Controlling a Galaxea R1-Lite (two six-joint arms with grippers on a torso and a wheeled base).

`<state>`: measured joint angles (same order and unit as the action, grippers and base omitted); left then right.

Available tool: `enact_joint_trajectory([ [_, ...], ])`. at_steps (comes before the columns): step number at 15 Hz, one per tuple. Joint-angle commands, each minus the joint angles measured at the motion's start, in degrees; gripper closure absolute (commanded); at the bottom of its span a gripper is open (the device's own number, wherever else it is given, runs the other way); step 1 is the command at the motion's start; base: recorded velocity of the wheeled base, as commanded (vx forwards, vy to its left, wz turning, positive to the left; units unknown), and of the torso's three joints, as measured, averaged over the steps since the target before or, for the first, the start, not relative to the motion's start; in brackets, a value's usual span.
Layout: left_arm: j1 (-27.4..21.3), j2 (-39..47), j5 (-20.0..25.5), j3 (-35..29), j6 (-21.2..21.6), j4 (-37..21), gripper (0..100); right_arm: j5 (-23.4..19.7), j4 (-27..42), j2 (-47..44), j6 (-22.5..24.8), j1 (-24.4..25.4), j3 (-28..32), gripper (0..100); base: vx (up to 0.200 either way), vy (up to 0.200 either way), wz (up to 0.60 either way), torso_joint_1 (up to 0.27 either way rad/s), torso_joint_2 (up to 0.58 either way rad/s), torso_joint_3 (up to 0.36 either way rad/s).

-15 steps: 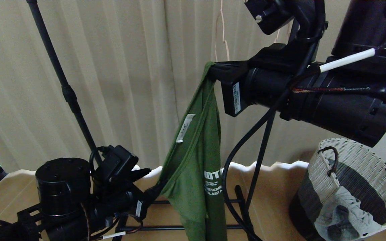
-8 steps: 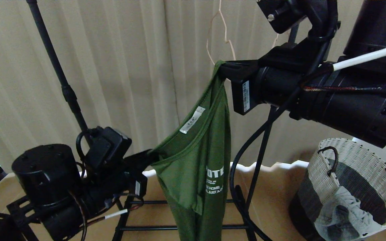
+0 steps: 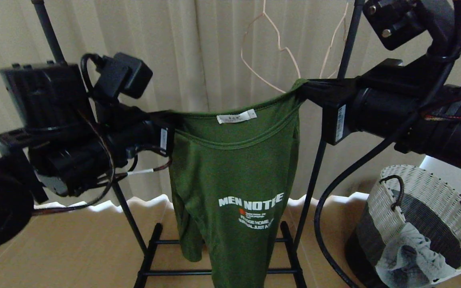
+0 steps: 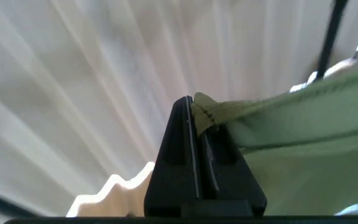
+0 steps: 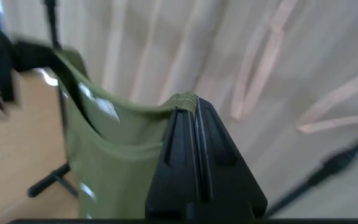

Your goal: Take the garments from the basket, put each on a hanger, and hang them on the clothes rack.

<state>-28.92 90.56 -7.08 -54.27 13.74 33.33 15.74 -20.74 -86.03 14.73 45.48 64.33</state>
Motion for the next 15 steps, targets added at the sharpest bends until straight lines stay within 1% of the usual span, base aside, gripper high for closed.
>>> enact_joint_trajectory([
  [1,-1.2,-0.5,-0.1,-15.0,-2.4,-9.7,100,-0.3,-0.1,1.9,0.0,-2.9,-0.5,100,0.000,0.000,0.00,0.000,0.00,0.000],
  [2,-1.8,-0.3,-0.1,-18.5,-2.9,-12.4,100,-0.4,-0.2,2.3,0.0,-3.4,-0.5,100,0.000,0.000,0.00,0.000,0.00,0.000],
  [3,-3.5,-0.5,-0.2,-22.1,-3.7,-16.5,100,-0.4,-0.1,3.1,0.0,-3.6,-0.5,100,0.000,0.000,0.00,0.000,0.00,0.000],
  [5,-6.8,-1.6,-0.4,-24.8,-4.6,-20.3,100,-0.5,-0.1,4.7,0.0,-3.8,-0.3,100,0.000,0.000,0.00,0.000,0.00,0.000],
  [6,-7.6,-1.9,-0.4,-25.1,-4.6,-20.7,100,-0.5,-0.1,5.2,0.0,-3.9,-0.3,100,0.000,0.000,0.00,0.000,0.00,0.000],
  [8,-8.5,-1.4,-0.6,-23.6,-4.7,-20.5,100,-0.6,-0.1,4.6,0.0,-3.9,-0.2,100,0.000,0.000,0.00,0.000,0.00,0.000],
  [11,-8.5,-1.4,-0.7,-20.1,-4.9,-20.1,100,-0.5,-0.2,3.4,0.0,-3.8,0.5,100,0.000,0.000,0.00,0.000,0.00,0.000],
  [15,-8.5,-2.8,-0.7,-18.4,-5.0,-20.4,100,-0.4,0.3,3.9,0.0,-3.9,0.4,100,0.000,0.000,0.00,0.000,0.00,0.000],
])
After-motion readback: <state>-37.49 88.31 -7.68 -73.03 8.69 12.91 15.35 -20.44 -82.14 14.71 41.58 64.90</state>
